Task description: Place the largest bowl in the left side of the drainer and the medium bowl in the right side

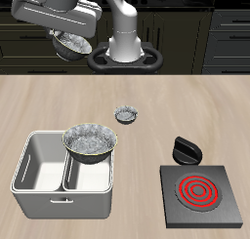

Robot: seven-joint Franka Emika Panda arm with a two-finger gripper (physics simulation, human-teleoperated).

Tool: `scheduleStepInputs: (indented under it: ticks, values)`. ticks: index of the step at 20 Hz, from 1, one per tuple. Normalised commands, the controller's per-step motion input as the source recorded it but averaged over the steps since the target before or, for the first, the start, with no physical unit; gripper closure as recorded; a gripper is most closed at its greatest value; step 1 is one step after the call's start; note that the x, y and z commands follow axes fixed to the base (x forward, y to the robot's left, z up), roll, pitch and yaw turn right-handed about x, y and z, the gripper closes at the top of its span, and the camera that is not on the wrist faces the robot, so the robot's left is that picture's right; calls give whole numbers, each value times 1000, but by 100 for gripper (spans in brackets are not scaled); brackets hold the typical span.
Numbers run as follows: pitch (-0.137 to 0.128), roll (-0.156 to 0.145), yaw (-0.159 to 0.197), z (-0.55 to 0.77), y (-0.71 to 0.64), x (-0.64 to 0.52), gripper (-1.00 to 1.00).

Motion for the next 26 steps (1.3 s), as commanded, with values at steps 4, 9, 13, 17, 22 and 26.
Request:
scheduleStepInputs:
  ticks: [4, 9, 13, 17, 22, 26]
  values:
    - [16, 34, -26, 217, 97, 519, 100]
    - [18, -44, -38, 110, -261, 467, 100]
    - [5, -24, 6, 74, -264, 423, 100]
    - [15, -36, -18, 74, -196, 391, 100]
    - [11, -15, 19, 29, 21, 271, 100]
    - [7, -11, 17, 90, -25, 350, 100]
